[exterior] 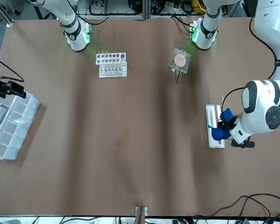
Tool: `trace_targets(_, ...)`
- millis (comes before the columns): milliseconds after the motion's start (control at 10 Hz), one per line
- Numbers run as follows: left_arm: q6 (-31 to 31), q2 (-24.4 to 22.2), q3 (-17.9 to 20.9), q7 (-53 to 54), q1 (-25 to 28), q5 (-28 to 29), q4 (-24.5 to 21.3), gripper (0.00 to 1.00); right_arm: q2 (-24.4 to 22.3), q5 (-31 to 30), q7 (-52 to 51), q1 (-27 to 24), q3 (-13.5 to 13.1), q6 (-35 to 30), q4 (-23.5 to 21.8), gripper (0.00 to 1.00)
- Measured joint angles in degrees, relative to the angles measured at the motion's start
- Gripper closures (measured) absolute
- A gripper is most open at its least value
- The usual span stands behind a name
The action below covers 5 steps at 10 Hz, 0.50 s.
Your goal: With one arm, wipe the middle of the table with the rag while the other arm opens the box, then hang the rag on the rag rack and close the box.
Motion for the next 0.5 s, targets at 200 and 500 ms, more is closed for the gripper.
trace_targets(200, 0.16, 0.61, -0.03, 0.0, -0.41, 0.0, 0.46, 0.05, 0.0, -0.06, -0.01, -0.03, -0.02, -0.1, 0.0, 0.17)
trace_targets(500, 0.18, 0.73, -0.03, 0.0, -0.38, 0.0, 1.27, 0.0, 0.0, -0.66, -1.79, -2.45, -0.5, -1.25, 0.0, 0.69)
